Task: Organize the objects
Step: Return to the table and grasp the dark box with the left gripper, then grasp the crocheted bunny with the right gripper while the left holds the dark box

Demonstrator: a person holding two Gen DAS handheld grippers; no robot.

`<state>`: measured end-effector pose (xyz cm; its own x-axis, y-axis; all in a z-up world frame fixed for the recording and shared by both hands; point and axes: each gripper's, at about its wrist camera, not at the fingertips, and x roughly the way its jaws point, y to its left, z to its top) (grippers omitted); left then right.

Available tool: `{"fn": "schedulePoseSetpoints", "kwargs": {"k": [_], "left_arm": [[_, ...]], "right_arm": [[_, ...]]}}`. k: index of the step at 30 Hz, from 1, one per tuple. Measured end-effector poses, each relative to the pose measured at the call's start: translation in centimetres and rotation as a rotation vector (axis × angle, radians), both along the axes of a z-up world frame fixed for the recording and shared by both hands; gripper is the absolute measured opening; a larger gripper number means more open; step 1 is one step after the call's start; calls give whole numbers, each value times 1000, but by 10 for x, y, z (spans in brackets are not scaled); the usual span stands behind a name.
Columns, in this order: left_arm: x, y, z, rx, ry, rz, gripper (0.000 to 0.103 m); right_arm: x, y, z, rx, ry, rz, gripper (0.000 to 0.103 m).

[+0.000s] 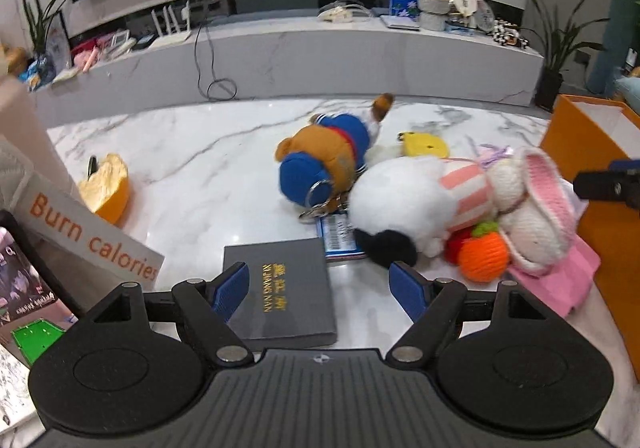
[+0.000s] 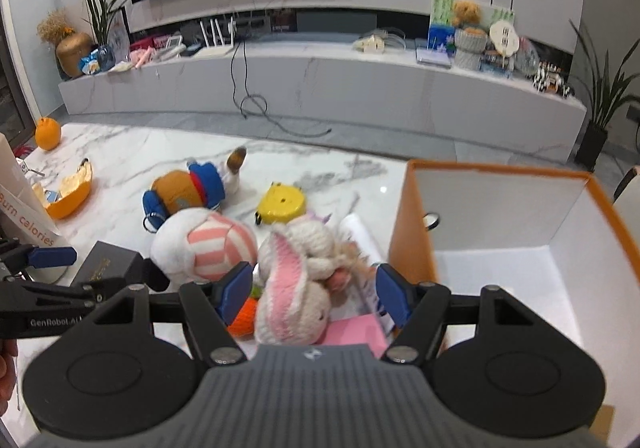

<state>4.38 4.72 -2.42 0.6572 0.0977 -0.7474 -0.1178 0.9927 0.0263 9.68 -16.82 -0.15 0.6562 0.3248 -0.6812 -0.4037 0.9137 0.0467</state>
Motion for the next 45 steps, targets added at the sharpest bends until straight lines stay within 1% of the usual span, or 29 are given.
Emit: {"fn": "schedulePoseSetpoints", "kwargs": {"k": [7, 10, 14, 18, 20, 24, 28, 30, 32, 33, 35, 36, 38, 40, 41, 43, 45], "left_arm": [[9, 6, -13, -3, 46, 9, 91], [12, 9, -18, -13, 55, 37, 91], [14, 9, -20, 20, 50, 60, 92], [15, 6, -22, 50, 50, 61, 96], [16, 5, -23, 58, 52, 65, 96], [10, 8, -20, 3, 37, 80, 96], [10, 9, -23, 34, 39, 98, 96], [11, 12, -27, 42, 56, 109, 96], [13, 15, -34, 21, 82, 120, 96], [14, 17, -39, 8, 97, 127, 96], [15, 19, -47, -20, 117, 140, 96], [13, 22, -47, -41, 107, 147, 96], [13, 22, -48, -40, 105, 149, 95], [12, 21, -46, -38, 100, 144, 89], [11, 22, -46, -46, 98, 139, 90], [9, 19, -45, -68, 103, 106, 89], [8, 11, -43, -58, 124, 62, 89]], "right_arm": [[3, 18, -13, -30, 23, 19, 70], [4, 21, -18, -42, 38, 19, 70], [6, 25, -25, -52, 53, 23, 70], [9, 27, -33, -60, 69, 20, 70], [11, 29, -38, -75, 72, 15, 70], [17, 33, -47, -120, 73, -5, 70], [25, 33, -58, -115, 130, -17, 70], [28, 34, -64, -106, 154, -17, 70], [30, 35, -67, -95, 169, -19, 67], [31, 36, -68, -92, 174, -15, 60], [30, 39, -68, -87, 175, -10, 56], [30, 39, -67, -90, 176, -11, 54], [30, 39, -66, -82, 180, -12, 52], [31, 38, -65, -75, 188, -10, 51], [30, 37, -65, -71, 191, -9, 51], [30, 35, -63, -67, 200, -8, 51], [29, 33, -60, -65, 206, -4, 51]]}}
